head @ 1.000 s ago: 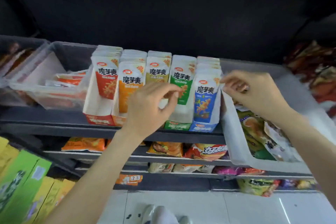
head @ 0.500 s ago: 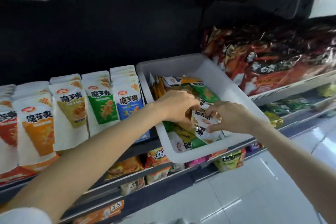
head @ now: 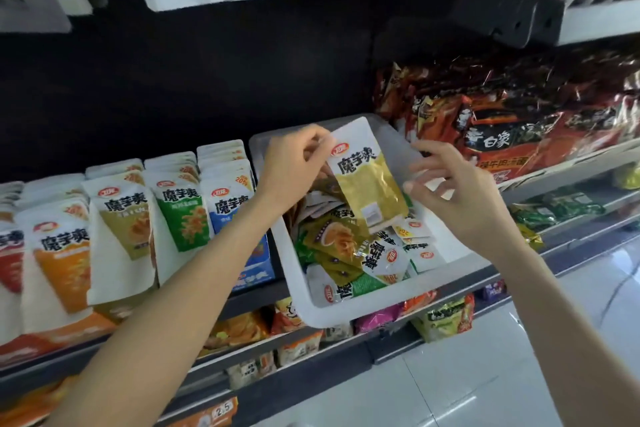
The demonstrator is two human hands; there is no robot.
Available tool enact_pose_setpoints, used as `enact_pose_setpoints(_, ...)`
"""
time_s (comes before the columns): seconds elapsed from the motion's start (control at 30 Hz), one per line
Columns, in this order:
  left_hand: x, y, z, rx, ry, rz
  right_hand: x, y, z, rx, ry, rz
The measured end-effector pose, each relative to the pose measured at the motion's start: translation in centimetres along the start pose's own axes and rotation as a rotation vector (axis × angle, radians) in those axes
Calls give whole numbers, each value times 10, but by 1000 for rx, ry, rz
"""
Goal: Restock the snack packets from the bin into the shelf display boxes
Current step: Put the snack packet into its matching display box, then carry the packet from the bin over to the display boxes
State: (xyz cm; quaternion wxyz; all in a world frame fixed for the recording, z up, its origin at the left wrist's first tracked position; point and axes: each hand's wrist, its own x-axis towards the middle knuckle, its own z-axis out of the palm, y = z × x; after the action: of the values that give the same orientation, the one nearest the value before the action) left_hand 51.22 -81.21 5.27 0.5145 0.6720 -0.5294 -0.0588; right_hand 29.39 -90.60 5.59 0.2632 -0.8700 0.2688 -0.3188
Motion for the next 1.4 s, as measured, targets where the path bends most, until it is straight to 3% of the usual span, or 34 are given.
enact_pose_setpoints(0.17, -1, 8, -20, -148, 58, -264, 3, -24, 19, 5, -8, -67)
enact_pose_setpoints(0.27, -10, 17, -24, -275, 44, -348, 11, -39, 43, -210, -4, -149)
enact_pose_setpoints(0.37, -22, 31, -28, -409, 43, -367, 21, -53, 67, -509, 130, -257)
enact_pose_setpoints(0.47, -35, 40, -44, -452, 75, -320, 32, -68, 77, -496, 277, -317)
enact_pose_setpoints(0.53, -45, 38, -61, -350, 143, -239, 40, -76, 78, -280, 231, -275)
enact_pose_setpoints(0.67, -68, 20, -102, -96, 292, -184, 59, -106, 88, 351, -85, -103)
enact_pose_setpoints(0.83, -94, -7, -151, 80, 328, -238, 80, -153, 136, 640, -375, -132)
enact_pose_setpoints(1.0, -115, -39, -193, 212, 500, -287, 102, -190, 185, 593, -455, -192)
enact_pose_setpoints(1.17, -126, -73, -203, 285, 495, -298, 108, -202, 215, 412, -426, -371)
enact_pose_setpoints(1.4, -132, -98, -203, 480, 471, -311, 112, -195, 240, 137, -397, -408)
